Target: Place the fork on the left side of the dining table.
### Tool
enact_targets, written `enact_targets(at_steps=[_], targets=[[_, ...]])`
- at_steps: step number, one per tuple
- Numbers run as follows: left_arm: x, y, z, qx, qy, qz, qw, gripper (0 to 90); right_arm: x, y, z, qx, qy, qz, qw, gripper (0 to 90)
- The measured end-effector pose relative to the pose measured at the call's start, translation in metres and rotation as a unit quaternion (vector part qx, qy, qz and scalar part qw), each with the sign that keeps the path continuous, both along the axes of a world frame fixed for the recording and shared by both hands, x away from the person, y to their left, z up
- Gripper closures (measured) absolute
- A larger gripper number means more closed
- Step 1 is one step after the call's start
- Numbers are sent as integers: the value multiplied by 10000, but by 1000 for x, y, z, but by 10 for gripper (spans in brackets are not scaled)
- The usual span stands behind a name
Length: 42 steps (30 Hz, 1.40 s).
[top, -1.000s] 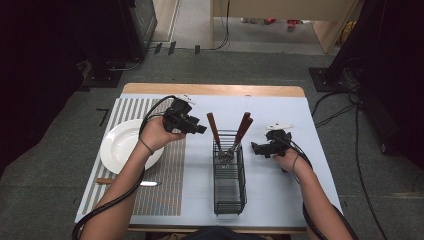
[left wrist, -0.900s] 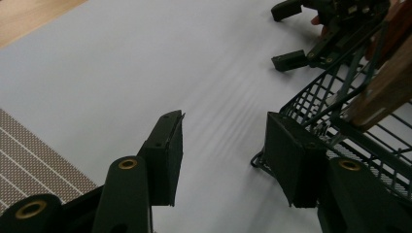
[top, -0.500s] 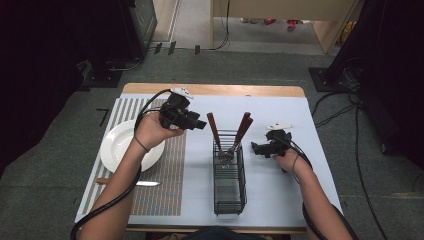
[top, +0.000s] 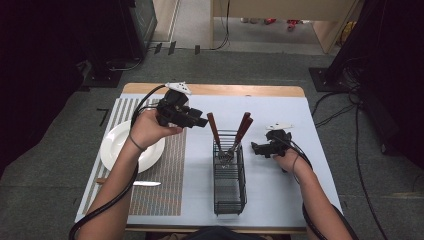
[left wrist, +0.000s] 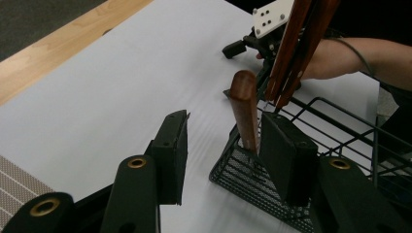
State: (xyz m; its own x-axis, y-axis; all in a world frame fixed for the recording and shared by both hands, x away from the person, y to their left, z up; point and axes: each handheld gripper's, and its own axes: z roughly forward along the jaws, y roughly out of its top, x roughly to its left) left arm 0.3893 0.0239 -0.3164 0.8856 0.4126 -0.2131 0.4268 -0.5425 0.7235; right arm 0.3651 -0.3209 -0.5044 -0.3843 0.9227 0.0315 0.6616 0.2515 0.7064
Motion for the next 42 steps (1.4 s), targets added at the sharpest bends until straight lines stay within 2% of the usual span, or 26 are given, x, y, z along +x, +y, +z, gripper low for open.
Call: enact_targets(at_steps=[9, 15, 17, 18, 20, 21, 23, 24, 28, 32, 35, 42], targets=[[6, -14, 0, 88, 48, -195, 9998, 556, 0, 0, 0, -3, 1, 2, 10000, 0], [15, -23, 4, 162, 153, -352, 9991, 599, 0, 0, 0, -4, -6, 7, 10000, 0], [18, -26, 3, 171, 262, -400, 9987, 624, 0, 0, 0, -2, -6, 8, 10000, 0], [19, -27, 2, 154, 391, -426, 9982, 651, 0, 0, 0, -2, -7, 9, 10000, 0], [20, -29, 1, 109, 518, -514, 9973, 726, 0, 0, 0, -3, -7, 8, 10000, 0], [19, -29, 0, 130, 540, -542, 9970, 760, 0, 0, 0, -1, -4, 4, 10000, 0], [19, -29, 1, 132, 592, -558, 9966, 768, 0, 0, 0, 0, -3, 0, 10000, 0], [19, -28, 2, 98, 662, -557, 9962, 776, 0, 0, 0, 0, -2, -1, 10000, 0], [14, -25, 8, -56, 723, -605, 9955, 810, 0, 0, 0, -1, -3, 0, 10000, 0], [8, -25, 14, -51, 547, -637, 9965, 815, 0, 0, 0, -2, -2, -1, 10000, 0], [5, -24, 18, -141, 498, -654, 9965, 816, 0, 0, 0, -2, -2, -3, 10000, 0], [-2, -20, 28, -198, 315, -607, 9975, 816, 0, 0, 0, 4, -3, -5, 10000, 0]])
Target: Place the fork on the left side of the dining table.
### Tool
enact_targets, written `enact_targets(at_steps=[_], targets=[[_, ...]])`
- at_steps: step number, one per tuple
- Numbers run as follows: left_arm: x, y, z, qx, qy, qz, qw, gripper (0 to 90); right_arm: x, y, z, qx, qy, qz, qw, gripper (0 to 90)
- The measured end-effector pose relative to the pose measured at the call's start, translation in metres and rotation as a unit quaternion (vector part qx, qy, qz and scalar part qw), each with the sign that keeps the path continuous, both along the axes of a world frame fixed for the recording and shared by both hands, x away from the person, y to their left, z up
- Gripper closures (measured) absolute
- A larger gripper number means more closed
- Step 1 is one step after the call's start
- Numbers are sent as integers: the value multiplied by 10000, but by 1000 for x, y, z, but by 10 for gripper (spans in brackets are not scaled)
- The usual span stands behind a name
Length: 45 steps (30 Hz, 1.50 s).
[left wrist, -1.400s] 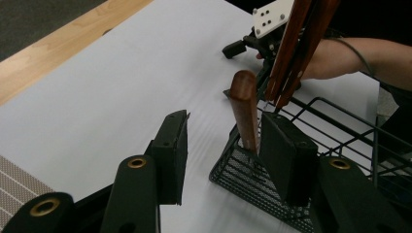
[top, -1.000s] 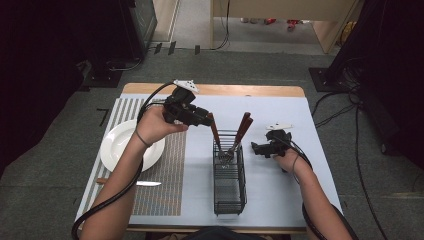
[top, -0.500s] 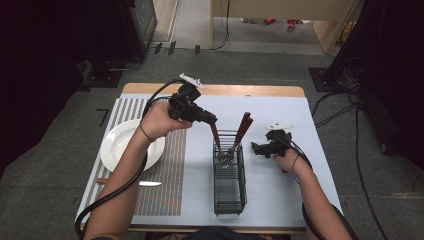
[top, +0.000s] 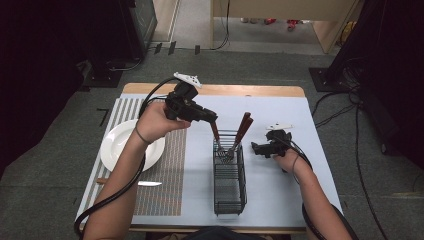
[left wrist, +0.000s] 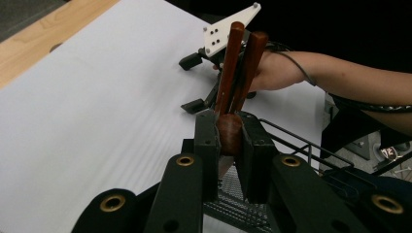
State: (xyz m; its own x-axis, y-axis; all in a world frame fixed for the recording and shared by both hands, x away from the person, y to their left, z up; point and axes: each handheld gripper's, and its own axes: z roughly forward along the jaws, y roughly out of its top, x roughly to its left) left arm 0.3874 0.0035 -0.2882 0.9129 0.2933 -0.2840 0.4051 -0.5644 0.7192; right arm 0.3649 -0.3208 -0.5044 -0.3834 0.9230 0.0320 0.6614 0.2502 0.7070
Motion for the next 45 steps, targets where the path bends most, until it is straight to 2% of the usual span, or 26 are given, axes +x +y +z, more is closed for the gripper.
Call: enact_targets(at_steps=[11, 20, 27, 35, 40, 45], targets=[[-11, 9, 19, -180, -243, 120, 9995, 816, 0, 0, 0, 0, 1, -1, 10000, 0], [-14, 20, 30, -363, -299, 266, 9985, 816, 0, 0, 0, -4, 3, 2, 10000, 0], [-17, 32, 39, -636, -255, 267, 9973, 816, 0, 0, 0, -4, 3, 1, 10000, 0], [-23, 46, 52, -767, -414, 410, 9953, 816, 0, 0, 0, -5, 1, 0, 10000, 0], [-27, 55, 58, -951, -457, 360, 9938, 816, 0, 0, 0, -4, 0, 0, 10000, 0], [-29, 65, 63, -1022, -557, 433, 9923, 817, 0, 0, 0, -5, 0, 1, 10000, 0]])
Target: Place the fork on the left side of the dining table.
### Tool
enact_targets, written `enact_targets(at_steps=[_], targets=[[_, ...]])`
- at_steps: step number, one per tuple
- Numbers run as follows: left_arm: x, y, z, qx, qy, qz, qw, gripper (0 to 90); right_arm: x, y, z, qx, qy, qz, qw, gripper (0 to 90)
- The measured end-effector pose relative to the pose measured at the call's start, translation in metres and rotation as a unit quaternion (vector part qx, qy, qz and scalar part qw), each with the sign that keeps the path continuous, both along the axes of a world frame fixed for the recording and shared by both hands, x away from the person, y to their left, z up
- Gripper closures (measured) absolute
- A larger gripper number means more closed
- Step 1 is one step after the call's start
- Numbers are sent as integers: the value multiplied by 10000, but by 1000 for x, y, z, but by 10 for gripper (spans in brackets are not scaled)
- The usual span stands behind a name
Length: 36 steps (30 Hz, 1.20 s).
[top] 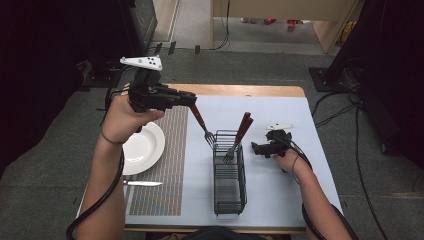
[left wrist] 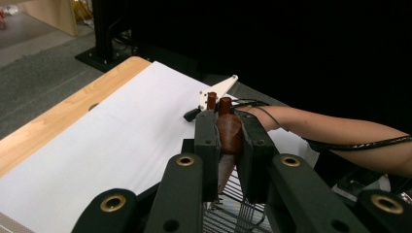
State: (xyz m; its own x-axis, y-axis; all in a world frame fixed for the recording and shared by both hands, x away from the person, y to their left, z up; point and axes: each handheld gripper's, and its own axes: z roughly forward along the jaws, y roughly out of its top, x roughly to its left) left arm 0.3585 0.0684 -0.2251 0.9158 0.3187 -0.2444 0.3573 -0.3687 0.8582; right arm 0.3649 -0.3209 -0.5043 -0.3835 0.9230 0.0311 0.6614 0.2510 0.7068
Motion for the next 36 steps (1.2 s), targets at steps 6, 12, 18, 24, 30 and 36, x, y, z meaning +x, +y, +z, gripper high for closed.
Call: enact_targets(at_steps=[6, 12, 18, 24, 30, 36], targets=[[3, 10, -1, 99, -12, 225, 9997, 817, 0, 0, 0, 1, -1, 0, 10000, 0], [13, 14, -10, 277, -16, 501, 9984, 817, 0, 0, 0, 1, -2, 0, 10000, 0], [27, 15, -23, 481, 11, 767, 9959, 818, 0, 0, 0, 5, -5, 0, 10000, 0], [40, 21, -35, 486, 184, 894, 9946, 818, 0, 0, 0, 5, -11, 2, 10000, 0], [52, 28, -45, 568, 60, 1125, 9920, 818, 0, 0, 0, 6, -12, 4, 10000, 0], [65, 35, -56, 574, 169, 1266, 9902, 818, 0, 0, 0, 11, -14, 1, 10000, 0]])
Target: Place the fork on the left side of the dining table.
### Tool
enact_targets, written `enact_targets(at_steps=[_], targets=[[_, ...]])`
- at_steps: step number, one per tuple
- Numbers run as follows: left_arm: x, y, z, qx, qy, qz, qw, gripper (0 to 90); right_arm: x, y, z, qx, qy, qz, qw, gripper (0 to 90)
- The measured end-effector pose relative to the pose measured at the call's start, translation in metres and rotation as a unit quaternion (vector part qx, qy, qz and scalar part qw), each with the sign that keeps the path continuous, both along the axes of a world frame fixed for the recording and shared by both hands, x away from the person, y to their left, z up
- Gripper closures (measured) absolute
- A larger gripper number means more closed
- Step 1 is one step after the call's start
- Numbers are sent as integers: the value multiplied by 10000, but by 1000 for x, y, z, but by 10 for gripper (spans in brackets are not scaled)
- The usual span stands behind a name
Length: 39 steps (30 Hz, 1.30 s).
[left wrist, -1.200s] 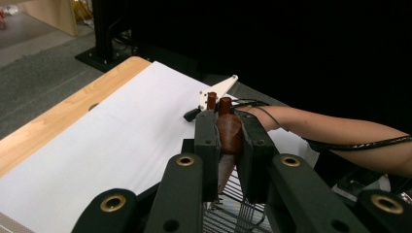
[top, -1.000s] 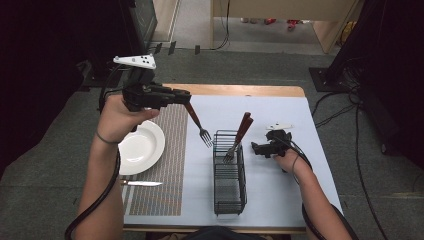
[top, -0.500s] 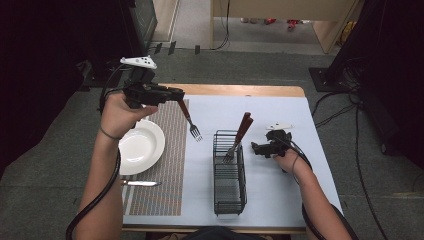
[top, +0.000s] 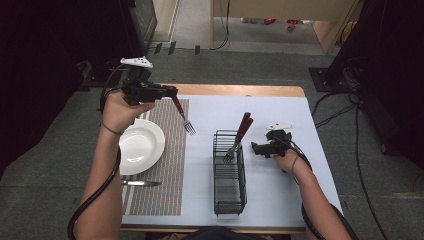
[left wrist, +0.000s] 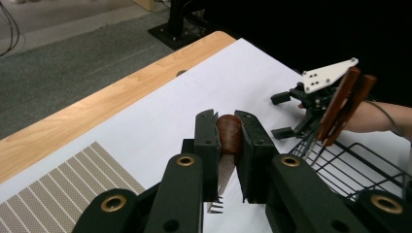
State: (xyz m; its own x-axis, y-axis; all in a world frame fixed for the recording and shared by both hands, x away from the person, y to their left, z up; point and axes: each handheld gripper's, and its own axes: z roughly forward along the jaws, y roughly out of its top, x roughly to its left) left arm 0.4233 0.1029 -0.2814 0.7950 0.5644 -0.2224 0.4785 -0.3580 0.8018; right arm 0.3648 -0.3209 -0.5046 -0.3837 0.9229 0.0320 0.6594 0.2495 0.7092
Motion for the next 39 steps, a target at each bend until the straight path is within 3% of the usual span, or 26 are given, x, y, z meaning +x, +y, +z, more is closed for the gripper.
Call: enact_targets(at_steps=[5, 17, 22, 30, 34, 39], targets=[[10, 5, -8, 5, 103, 96, 9999, 818, 0, 0, 0, 6, -2, -4, 10000, 0], [34, 25, -18, -72, 77, 531, 9985, 819, 0, 0, 0, 0, -1, 1, 10000, 0], [47, 35, -22, -7, -41, 835, 9965, 818, 0, 0, 0, 1, 6, -9, 10000, 0], [69, 55, -33, -115, 23, 1112, 9937, 819, 0, 0, 0, 2, 0, -2, 10000, 0], [79, 63, -38, -24, -49, 1347, 9909, 819, 0, 0, 0, -3, 3, -3, 10000, 0], [85, 71, -46, -113, -36, 1560, 9877, 818, 0, 0, 0, 3, 1, -5, 10000, 0]])
